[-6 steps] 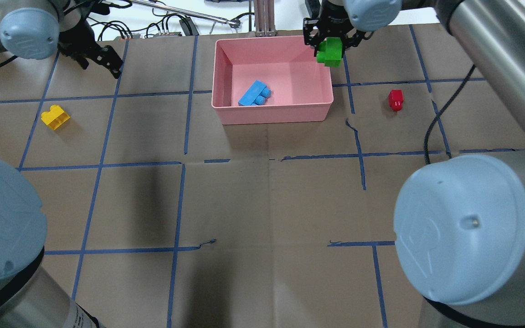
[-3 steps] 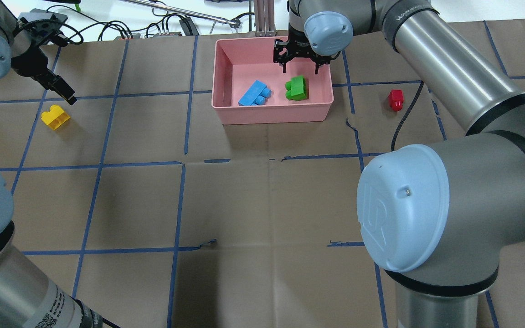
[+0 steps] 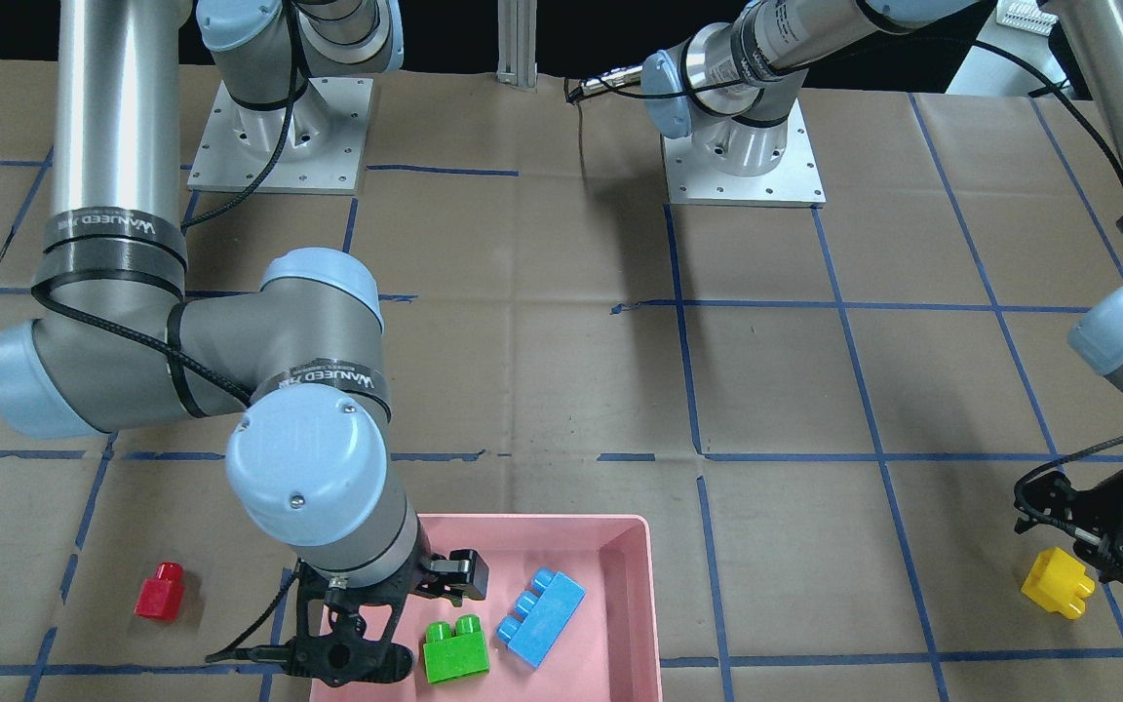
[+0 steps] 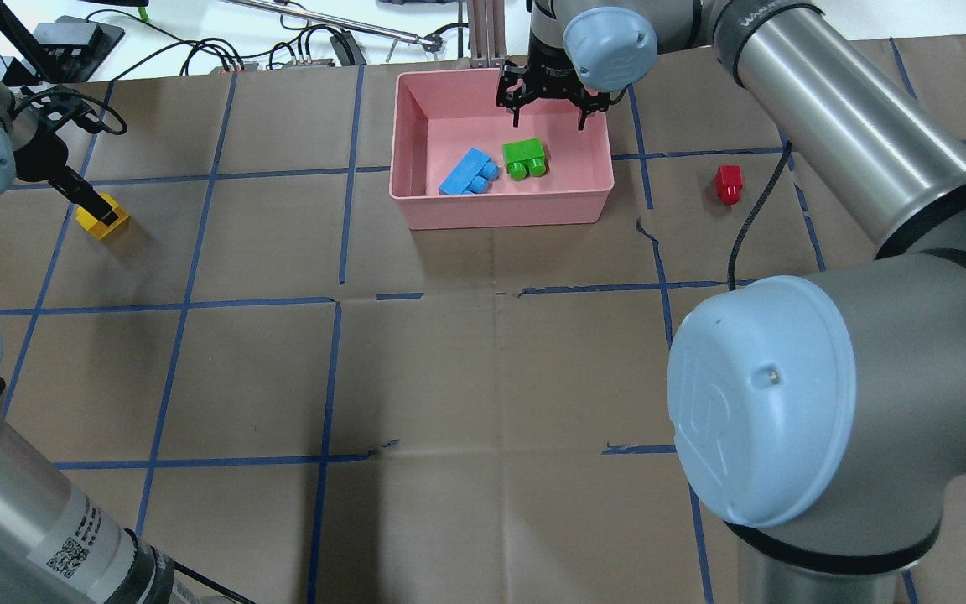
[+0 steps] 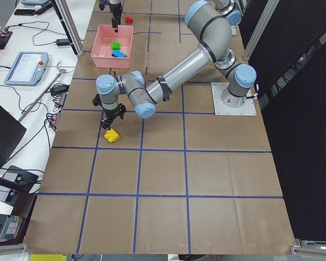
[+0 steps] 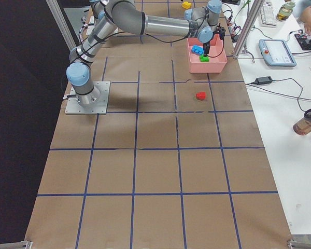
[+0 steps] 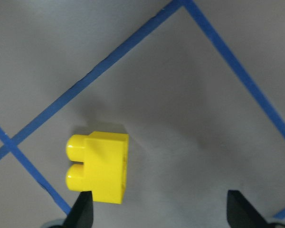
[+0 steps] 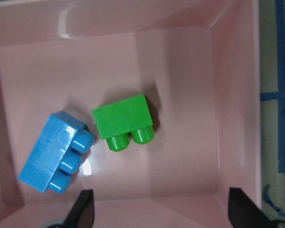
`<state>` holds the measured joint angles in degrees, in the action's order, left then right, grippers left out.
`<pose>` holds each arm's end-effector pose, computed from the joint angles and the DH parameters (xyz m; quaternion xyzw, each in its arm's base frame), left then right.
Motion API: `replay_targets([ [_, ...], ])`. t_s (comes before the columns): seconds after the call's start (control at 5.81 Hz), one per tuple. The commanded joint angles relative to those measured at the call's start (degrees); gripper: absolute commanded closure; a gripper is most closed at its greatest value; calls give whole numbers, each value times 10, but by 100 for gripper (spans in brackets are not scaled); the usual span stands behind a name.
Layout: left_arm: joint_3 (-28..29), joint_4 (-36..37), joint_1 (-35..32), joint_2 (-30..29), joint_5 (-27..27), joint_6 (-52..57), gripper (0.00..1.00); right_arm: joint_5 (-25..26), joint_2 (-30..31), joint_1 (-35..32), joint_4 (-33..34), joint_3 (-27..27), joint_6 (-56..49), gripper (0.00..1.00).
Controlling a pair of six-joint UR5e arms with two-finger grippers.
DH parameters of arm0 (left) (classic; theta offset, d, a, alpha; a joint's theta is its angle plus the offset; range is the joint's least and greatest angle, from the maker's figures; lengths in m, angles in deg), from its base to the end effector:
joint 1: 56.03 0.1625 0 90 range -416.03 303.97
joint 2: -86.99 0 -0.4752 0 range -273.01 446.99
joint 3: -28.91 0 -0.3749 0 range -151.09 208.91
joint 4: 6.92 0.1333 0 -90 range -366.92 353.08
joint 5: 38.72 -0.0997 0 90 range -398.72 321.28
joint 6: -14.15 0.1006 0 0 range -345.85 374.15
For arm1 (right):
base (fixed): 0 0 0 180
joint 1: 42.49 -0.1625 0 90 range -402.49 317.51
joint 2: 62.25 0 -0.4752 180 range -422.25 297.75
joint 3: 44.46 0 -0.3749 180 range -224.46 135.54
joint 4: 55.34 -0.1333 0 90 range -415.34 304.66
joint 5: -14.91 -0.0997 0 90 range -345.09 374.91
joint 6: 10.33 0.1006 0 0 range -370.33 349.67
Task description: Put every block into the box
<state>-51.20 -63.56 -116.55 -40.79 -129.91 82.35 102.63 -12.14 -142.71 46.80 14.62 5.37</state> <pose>0.2457 -0.7012 0.2721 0.3306 0.9425 -0.0236 0.0427 0.2735 -0.7434 0.3738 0.0472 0.9983 -0.0225 0.0256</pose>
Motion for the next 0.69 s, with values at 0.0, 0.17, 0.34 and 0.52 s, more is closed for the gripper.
replay_targets([
  [0.0, 11, 44, 14, -47, 0, 6, 2, 5, 50, 53, -88, 10, -40, 0],
  [0.17, 23, 49, 15, -55, -3, 6, 2, 21, 66, 89, -105, 38, -76, 1],
  [0.34, 31, 47, 15, -62, -2, 4, 2, 31, 85, 131, -88, 97, -139, 2],
  [0.52, 35, 50, 18, -69, -2, 1, 2, 29, 89, 197, -15, 163, -211, 2],
])
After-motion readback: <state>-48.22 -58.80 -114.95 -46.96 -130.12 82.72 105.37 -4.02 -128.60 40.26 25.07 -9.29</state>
